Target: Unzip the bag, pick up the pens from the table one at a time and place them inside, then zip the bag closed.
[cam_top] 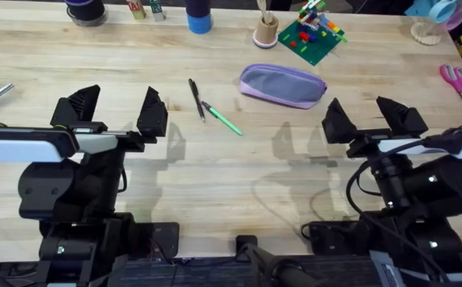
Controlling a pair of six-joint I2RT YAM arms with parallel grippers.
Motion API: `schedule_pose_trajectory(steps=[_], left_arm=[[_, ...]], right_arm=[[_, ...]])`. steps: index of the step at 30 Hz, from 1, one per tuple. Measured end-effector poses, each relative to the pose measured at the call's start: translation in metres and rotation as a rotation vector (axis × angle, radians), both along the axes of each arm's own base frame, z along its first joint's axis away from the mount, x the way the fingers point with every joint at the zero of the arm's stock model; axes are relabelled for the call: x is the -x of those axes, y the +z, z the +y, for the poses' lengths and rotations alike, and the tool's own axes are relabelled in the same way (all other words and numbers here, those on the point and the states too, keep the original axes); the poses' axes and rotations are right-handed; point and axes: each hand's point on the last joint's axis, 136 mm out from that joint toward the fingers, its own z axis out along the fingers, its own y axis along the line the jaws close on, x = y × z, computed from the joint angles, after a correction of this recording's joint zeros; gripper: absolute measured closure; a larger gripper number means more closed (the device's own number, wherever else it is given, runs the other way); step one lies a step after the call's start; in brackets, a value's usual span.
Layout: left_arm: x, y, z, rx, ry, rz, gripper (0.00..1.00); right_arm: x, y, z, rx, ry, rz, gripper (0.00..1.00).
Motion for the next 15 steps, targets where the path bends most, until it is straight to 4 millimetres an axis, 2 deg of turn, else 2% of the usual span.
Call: schedule_pose_trajectory(steps=[11, 15], left_arm=[[0.000, 0.000, 0.000, -0.004, 0.000, 0.000, 0.008], [0.001, 0.011, 0.000, -0.007, -0.001, -0.032, 0.008]], right_arm=[[0.000, -0.001, 0.000, 0.000, 0.000, 0.004, 0.006], [-0.001, 0.020, -0.002, 0.004, -0.011, -0.081, 0.005]])
